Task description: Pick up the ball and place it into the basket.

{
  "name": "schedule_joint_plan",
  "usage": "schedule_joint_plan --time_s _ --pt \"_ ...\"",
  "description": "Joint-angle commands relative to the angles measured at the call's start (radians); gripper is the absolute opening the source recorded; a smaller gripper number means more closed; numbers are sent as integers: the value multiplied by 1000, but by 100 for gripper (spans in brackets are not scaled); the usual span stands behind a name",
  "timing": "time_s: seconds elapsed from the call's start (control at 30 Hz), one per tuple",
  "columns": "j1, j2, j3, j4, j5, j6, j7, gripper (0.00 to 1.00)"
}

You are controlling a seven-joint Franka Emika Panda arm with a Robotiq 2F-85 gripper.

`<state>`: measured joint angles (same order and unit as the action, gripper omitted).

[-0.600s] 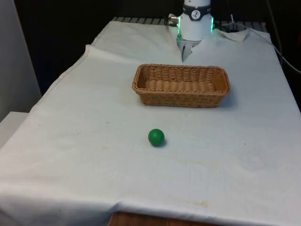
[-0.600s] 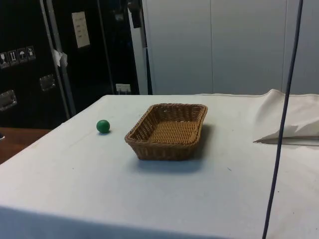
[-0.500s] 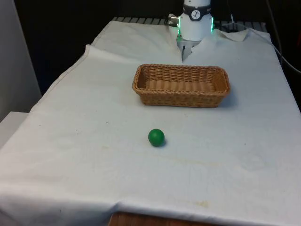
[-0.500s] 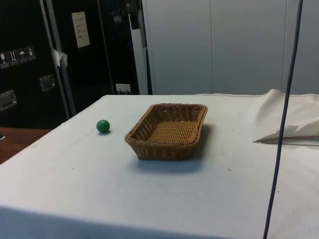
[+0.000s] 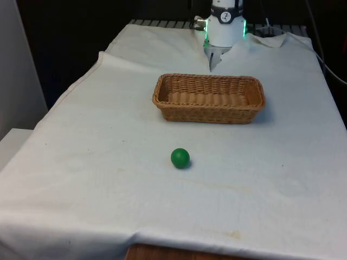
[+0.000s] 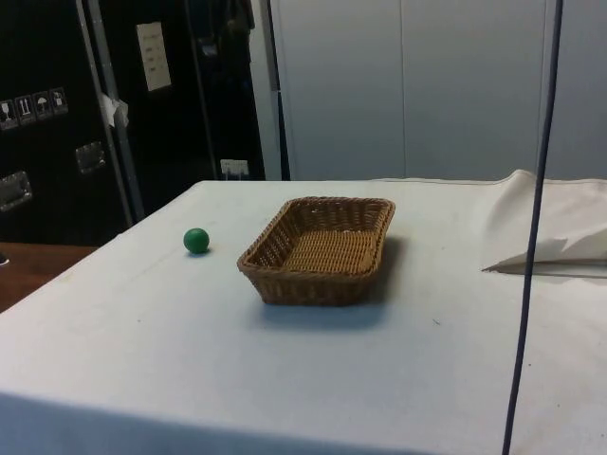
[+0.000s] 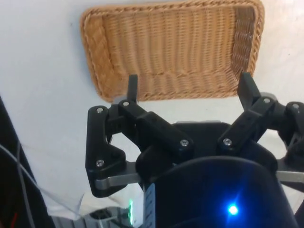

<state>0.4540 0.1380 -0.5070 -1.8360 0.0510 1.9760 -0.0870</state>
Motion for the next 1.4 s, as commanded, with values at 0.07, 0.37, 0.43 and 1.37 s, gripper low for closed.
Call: schedule_joint_plan --time_s 0.07,0.37,0.43,1.37 --pt "-3 13 -7 -10 -2 52 -9 100" --pt "-11 42 -21 -30 9 151 -30 100" --pt "-8 49 -28 -30 4 157 -28 100" --pt "-40 184 -102 -41 132 398 -175 100"
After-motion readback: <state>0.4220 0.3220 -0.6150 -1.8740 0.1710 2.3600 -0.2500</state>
